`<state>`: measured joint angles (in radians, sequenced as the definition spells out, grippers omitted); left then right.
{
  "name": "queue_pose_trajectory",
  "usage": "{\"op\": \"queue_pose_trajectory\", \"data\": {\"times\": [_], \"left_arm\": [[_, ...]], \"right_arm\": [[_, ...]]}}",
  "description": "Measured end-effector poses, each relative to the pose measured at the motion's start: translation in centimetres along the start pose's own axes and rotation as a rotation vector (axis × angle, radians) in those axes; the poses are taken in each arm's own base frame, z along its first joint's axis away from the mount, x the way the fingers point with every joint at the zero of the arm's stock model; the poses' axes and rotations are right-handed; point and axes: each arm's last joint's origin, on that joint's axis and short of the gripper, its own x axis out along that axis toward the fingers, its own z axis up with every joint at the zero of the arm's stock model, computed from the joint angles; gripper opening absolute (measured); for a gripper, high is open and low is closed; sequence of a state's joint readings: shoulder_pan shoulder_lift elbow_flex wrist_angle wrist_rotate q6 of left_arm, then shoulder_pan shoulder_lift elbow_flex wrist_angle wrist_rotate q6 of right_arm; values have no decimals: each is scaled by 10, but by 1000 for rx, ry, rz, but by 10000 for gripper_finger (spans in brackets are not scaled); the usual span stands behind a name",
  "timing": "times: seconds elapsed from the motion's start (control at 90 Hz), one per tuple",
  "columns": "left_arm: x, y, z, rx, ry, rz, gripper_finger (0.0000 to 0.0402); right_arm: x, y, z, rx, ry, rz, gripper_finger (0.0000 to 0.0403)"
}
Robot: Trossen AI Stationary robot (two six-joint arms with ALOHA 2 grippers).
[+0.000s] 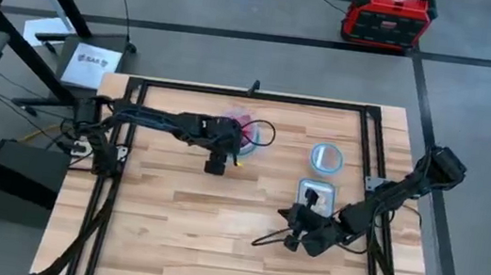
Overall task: Sort candy
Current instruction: Close the big circular transparent bin
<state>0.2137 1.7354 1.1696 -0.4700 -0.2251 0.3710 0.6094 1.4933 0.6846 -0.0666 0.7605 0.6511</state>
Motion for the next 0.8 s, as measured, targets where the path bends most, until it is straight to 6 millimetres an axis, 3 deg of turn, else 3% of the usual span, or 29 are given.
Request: {"op": "queue_pose_trajectory", "data": {"times": [0.067,0.178,0.233,0.356,0.5,0.678,0.8], "left_arm": [[1,0,-2,10,17,0,127],[0,-1,-2,18,19,-7,38],[0,-1,-2,14,20,-3,15],[-15,-10,2,47,69,76,6],[-69,-27,22,-3,4,48,4],[-118,-77,29,-27,-84,-88,3],[-121,-116,24,-54,-103,-263,2]], "right_arm": [[0,0,0,0,0,-2,0],[1,-1,0,0,0,-3,0],[1,-1,0,-1,0,-3,0],[1,-1,0,-2,1,-4,0],[1,-1,1,3,0,-3,0],[0,0,1,4,-1,-2,0],[0,-1,1,5,0,-3,0]]}}
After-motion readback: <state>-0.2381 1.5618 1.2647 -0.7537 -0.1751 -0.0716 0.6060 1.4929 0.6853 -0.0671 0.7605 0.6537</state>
